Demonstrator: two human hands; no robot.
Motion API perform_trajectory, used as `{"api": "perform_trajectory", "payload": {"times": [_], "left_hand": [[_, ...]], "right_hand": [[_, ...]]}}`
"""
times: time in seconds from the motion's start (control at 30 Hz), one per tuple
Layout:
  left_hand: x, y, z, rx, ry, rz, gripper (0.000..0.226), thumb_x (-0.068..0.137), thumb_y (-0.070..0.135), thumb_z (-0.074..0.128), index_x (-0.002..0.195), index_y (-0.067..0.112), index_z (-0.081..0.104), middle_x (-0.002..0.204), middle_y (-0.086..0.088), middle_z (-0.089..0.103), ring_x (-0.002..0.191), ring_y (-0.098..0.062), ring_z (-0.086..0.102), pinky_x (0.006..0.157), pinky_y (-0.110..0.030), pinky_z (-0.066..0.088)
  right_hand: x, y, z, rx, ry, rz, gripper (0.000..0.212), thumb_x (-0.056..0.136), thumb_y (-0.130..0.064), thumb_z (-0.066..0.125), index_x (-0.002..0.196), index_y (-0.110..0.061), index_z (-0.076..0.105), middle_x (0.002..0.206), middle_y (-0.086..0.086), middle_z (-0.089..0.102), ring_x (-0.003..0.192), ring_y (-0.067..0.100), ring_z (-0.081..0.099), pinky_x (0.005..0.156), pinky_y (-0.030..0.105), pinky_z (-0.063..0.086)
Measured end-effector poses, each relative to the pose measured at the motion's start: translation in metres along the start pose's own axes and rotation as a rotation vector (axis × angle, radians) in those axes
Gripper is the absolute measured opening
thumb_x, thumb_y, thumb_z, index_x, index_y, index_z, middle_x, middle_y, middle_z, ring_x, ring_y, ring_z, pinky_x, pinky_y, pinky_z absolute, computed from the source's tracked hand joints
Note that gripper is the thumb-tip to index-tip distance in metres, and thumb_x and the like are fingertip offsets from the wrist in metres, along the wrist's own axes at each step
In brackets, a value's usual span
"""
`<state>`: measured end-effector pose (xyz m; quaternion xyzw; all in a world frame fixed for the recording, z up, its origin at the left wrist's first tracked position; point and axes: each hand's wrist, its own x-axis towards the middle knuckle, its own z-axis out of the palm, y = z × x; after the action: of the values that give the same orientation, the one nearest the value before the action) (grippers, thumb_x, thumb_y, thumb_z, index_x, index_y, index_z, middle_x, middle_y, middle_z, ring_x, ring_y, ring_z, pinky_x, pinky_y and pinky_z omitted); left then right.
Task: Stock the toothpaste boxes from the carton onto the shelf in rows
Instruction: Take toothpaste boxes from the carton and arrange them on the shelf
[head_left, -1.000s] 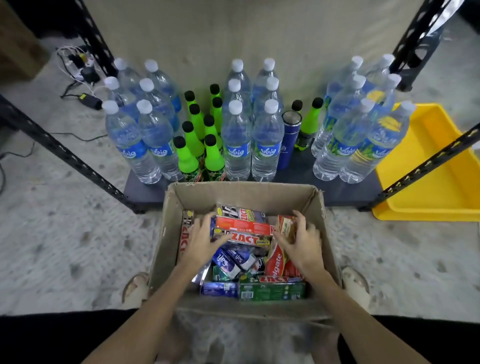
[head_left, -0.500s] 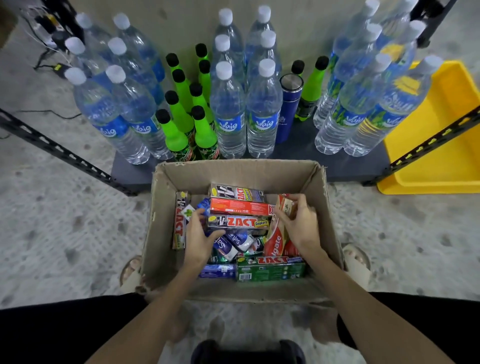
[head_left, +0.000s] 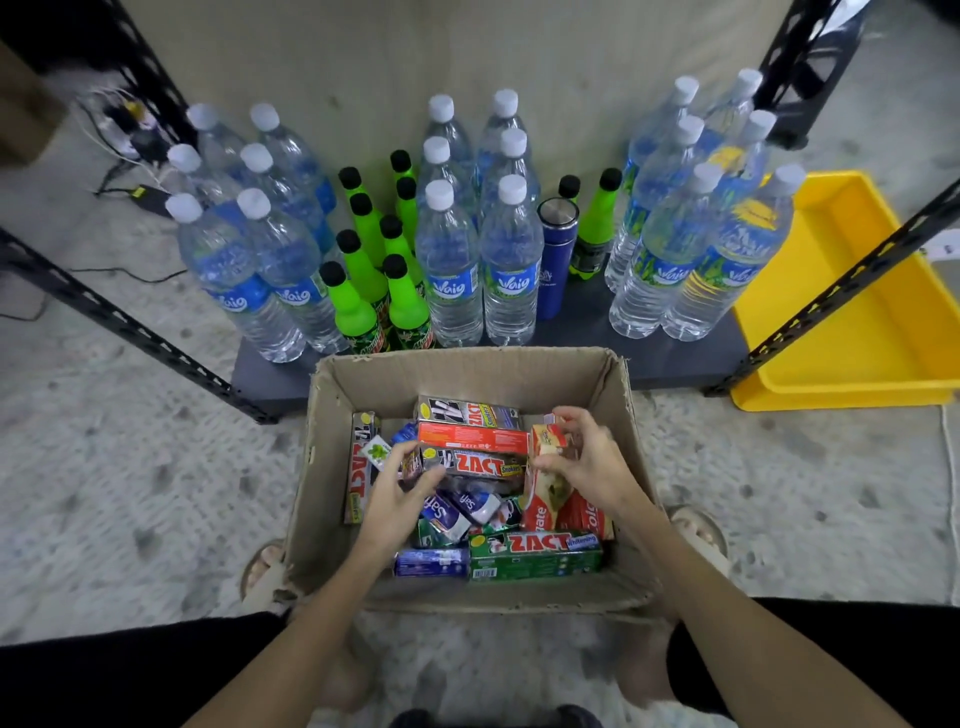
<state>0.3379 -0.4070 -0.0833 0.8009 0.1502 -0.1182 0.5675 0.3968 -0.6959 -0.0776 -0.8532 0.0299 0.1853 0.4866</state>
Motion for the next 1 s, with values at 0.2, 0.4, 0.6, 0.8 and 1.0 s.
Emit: {"api": "perform_trajectory", "payload": {"times": [0.2, 0.4, 0.6, 0.8, 1.0], "left_hand": [[-0.02, 0.042, -0.032, -0.125, 0.086, 0.106, 0.031, 0.091, 0.038, 0.07, 0.12, 0.033, 0.058, 0.117, -0.01, 0.068, 0.092, -0.022, 0.075, 0.088, -0.038, 0.059], [-0.044, 0.106, -0.071, -0.171, 0.152, 0.249, 0.031, 0.091, 0.04, 0.067, 0.121, 0.037, 0.058, 0.112, 0.005, 0.069, 0.091, -0.02, 0.075, 0.082, -0.023, 0.056], [-0.065, 0.188, -0.11, -0.214, 0.181, 0.458, 0.032, 0.096, 0.039, 0.063, 0.127, 0.036, 0.057, 0.13, 0.011, 0.062, 0.114, -0.018, 0.067, 0.101, -0.036, 0.05], [-0.083, 0.286, -0.134, -0.251, 0.21, 0.686, 0.023, 0.096, 0.025, 0.062, 0.118, 0.032, 0.059, 0.117, -0.003, 0.073, 0.101, -0.029, 0.072, 0.092, -0.039, 0.057], [-0.099, 0.373, -0.163, -0.221, 0.191, 0.891, 0.024, 0.1, 0.012, 0.058, 0.124, 0.017, 0.057, 0.119, -0.006, 0.069, 0.106, -0.026, 0.069, 0.089, -0.026, 0.055]], "right_hand": [[-0.009, -0.019, -0.014, -0.048, -0.004, -0.101, 0.065, 0.052, -0.077, 0.079, 0.11, -0.058, 0.057, 0.116, -0.005, 0.063, 0.113, 0.014, 0.06, 0.1, 0.043, 0.053], [-0.034, -0.097, -0.058, 0.011, 0.165, -0.264, 0.055, 0.064, -0.055, 0.09, 0.11, -0.04, 0.064, 0.101, -0.01, 0.071, 0.097, 0.0, 0.063, 0.089, 0.02, 0.05], [-0.065, -0.192, -0.119, 0.164, 0.28, -0.412, 0.051, 0.069, -0.046, 0.083, 0.112, -0.023, 0.067, 0.096, -0.009, 0.073, 0.084, -0.003, 0.067, 0.071, 0.014, 0.051], [-0.088, -0.276, -0.182, 0.167, 0.411, -0.628, 0.045, 0.074, -0.052, 0.083, 0.112, -0.031, 0.07, 0.103, -0.008, 0.073, 0.099, 0.015, 0.068, 0.086, 0.035, 0.056], [-0.113, -0.348, -0.238, 0.235, 0.5, -0.791, 0.036, 0.075, -0.041, 0.082, 0.108, -0.027, 0.074, 0.095, -0.008, 0.075, 0.086, 0.014, 0.067, 0.077, 0.031, 0.056]]}}
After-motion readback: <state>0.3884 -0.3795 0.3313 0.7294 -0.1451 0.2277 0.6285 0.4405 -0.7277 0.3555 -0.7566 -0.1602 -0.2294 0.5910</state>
